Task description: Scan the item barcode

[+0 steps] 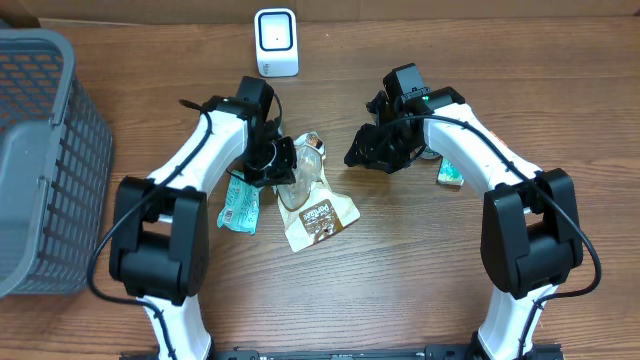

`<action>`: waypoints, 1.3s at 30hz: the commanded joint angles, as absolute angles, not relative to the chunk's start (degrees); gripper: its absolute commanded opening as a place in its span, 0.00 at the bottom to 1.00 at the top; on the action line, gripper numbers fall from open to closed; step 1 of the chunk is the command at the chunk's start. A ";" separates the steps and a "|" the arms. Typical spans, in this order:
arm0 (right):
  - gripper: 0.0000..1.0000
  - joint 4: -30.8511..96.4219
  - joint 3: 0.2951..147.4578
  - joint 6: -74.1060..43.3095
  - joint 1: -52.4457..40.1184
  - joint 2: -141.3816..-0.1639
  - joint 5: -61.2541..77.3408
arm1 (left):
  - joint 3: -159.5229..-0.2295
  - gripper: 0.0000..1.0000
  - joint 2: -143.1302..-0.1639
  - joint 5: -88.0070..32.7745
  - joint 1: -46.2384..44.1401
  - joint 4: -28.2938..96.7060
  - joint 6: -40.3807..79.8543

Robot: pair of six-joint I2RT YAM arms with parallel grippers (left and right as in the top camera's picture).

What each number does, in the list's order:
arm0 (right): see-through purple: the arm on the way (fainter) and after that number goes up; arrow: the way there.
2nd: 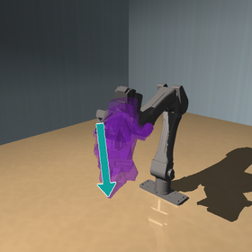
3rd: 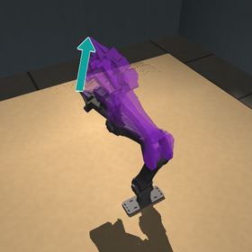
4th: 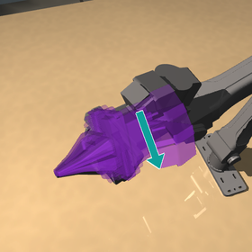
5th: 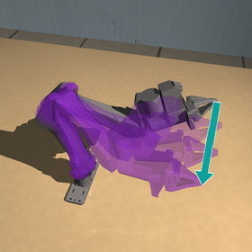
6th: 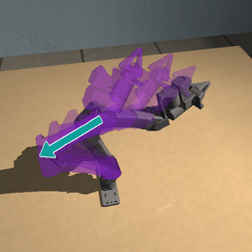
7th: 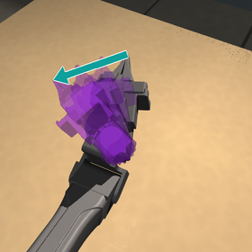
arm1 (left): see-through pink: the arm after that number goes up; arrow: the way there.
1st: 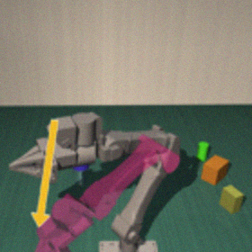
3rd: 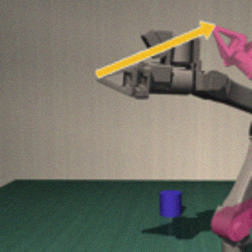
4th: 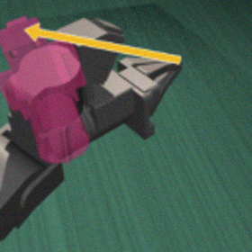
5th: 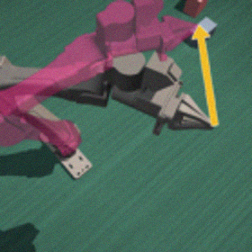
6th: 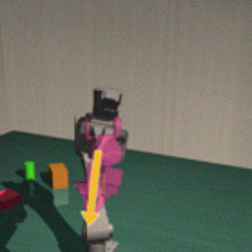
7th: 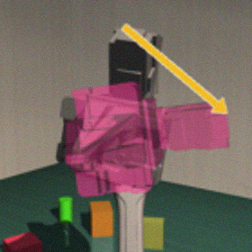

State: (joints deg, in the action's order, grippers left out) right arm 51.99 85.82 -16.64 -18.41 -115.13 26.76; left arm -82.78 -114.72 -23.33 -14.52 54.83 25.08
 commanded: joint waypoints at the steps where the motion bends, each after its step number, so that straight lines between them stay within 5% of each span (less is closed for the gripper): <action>1: 0.44 51.68 85.49 -15.97 -18.63 -114.78 27.03 | -83.57 0.04 -112.16 -19.07 -14.63 57.74 24.82; 24: 0.45 51.79 85.49 -15.97 -18.63 -114.78 27.05 | -65.41 0.04 -112.20 -20.58 -14.74 34.24 29.21; 39: 0.49 52.64 85.49 -15.51 -18.52 -114.78 25.10 | -70.17 0.04 -111.72 -42.06 -12.38 36.40 12.80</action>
State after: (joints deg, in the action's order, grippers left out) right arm 52.71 85.80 -16.21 -18.41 -115.13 25.80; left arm -68.99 -111.63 -35.94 -12.49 36.23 18.61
